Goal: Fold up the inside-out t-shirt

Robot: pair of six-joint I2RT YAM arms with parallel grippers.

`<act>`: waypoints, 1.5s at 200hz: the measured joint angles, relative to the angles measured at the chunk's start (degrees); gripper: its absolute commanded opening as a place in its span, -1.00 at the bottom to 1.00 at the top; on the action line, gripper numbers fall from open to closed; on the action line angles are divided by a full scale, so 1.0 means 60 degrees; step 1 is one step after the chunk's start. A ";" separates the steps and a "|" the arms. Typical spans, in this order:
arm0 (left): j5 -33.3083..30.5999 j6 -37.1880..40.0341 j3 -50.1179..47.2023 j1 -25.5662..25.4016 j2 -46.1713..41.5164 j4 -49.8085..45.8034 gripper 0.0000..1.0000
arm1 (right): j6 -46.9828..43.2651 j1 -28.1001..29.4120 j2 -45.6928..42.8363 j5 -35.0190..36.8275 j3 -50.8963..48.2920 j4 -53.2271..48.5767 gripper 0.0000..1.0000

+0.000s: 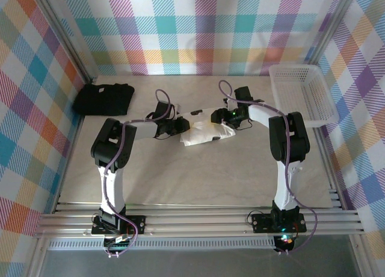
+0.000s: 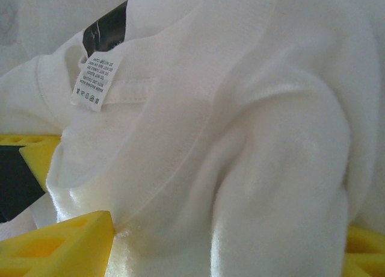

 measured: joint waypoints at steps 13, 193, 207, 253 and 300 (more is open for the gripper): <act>0.0138 0.0007 -0.0011 0.0036 0.0000 0.0204 -1.00 | 0.0011 0.0000 0.0000 0.0004 0.0000 -0.0004 0.41; -0.6207 0.8174 0.7570 0.1927 -0.0801 -0.8444 -1.00 | -0.0084 -0.0404 -0.1923 0.0634 -0.0270 0.0780 0.44; -0.6579 0.8699 0.8510 0.2306 -0.0375 -0.8725 -1.00 | 0.0047 -0.0404 -0.1887 0.0433 -0.0270 0.1038 0.44; -0.7056 0.9843 1.0466 0.3322 0.1016 -0.9570 -1.00 | 0.0237 -0.0404 -0.1617 0.0069 -0.0270 0.1366 0.44; -0.7012 1.0342 1.0961 0.3927 0.1246 -0.9832 -1.00 | 0.0302 -0.0404 -0.1370 -0.0007 -0.0270 0.1461 0.43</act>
